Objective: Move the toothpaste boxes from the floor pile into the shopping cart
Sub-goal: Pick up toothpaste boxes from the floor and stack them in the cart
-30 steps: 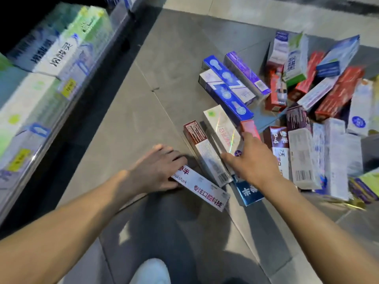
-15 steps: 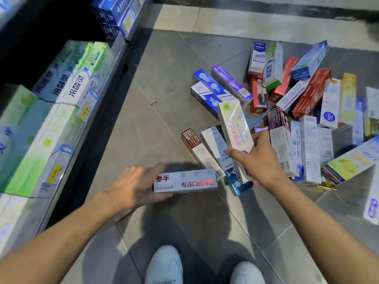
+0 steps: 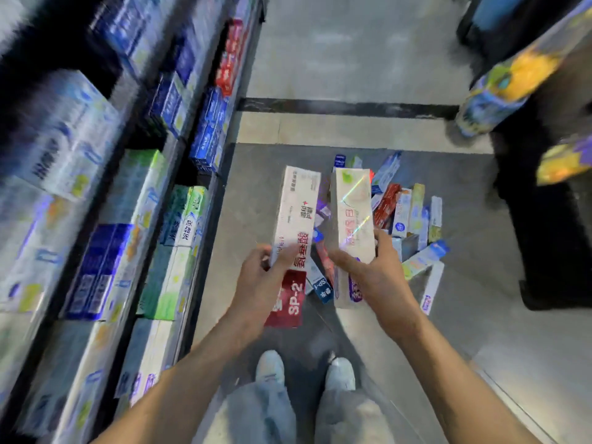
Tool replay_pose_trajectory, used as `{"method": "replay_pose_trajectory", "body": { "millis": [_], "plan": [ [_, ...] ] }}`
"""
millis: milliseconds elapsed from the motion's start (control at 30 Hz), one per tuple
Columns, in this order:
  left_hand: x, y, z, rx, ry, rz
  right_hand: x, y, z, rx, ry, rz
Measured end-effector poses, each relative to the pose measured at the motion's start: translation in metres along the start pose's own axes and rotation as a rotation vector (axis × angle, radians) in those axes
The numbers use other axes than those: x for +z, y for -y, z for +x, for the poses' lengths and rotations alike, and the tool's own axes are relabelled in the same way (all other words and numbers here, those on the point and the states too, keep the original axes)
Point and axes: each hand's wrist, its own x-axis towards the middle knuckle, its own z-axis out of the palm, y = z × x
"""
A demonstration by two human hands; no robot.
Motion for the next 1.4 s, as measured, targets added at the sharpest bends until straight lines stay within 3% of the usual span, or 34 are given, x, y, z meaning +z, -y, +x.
{"method": "replay_pose_trajectory", "body": {
  "millis": [167, 333, 467, 700, 967, 1400],
  "plan": [
    [0.041, -0.146, -0.105, 0.011, 0.063, -0.114, -0.029, 0.149, -0.092, -0.086, -0.081, 0.071],
    [0.061, -0.234, -0.195, 0.07, 0.152, -0.102, -0.06, 0.241, -0.176, -0.162, -0.173, 0.037],
    [0.068, -0.271, -0.256, 0.113, 0.219, -0.075, -0.076, 0.276, -0.238, -0.189, -0.282, 0.119],
    [0.087, -0.294, -0.317, 0.226, 0.593, 0.133, -0.085, 0.281, -0.339, -0.232, -0.616, 0.27],
    [0.126, -0.262, -0.422, 0.255, 1.075, 0.343, -0.089, 0.245, -0.496, -0.171, -1.158, 0.357],
    [0.143, -0.069, -0.715, 0.174, 1.744, 0.68, -0.062, 0.075, -0.822, -0.181, -1.93, 0.613]
  ]
}}
